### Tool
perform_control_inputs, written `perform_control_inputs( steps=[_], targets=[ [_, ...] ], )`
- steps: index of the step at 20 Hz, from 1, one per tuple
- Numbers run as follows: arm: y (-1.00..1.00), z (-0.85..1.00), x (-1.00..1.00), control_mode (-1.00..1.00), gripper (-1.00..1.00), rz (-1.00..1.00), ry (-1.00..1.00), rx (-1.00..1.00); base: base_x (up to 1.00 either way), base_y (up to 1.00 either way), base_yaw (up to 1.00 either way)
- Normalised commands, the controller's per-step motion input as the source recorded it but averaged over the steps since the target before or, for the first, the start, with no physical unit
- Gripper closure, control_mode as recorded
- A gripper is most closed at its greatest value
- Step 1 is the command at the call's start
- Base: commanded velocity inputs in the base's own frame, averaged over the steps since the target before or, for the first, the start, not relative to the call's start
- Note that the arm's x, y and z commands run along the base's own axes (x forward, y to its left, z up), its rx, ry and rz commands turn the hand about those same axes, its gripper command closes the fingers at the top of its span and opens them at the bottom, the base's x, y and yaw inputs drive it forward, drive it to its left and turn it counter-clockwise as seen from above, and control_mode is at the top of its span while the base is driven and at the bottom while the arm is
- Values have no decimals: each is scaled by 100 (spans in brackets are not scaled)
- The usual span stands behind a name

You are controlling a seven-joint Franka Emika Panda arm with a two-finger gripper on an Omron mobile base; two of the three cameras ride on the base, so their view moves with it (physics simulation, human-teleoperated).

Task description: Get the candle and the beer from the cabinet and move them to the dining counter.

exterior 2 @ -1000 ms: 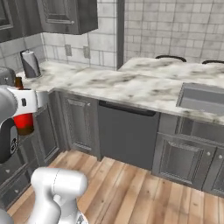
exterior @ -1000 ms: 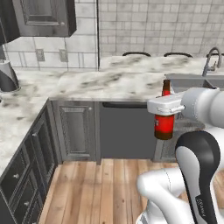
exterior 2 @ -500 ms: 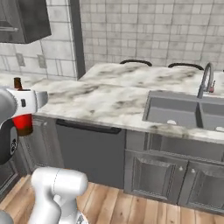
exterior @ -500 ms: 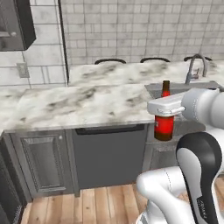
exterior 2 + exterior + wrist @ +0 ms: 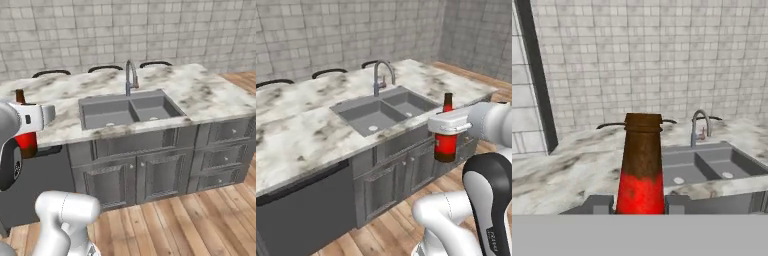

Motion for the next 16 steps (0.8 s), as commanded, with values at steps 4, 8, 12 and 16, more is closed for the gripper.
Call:
perform_control_inputs(
  steps=[4, 8, 12, 16],
  targets=[
    [0, 0, 0, 100, 100, 0, 0, 0, 12, -32, -78],
    [0, 0, 0, 100, 100, 0, 0, 0, 22, -31, -75],
    [0, 0, 0, 100, 100, 0, 0, 0, 47, -26, -67],
    [0, 0, 0, 100, 100, 0, 0, 0, 76, -18, -55]
  ],
)
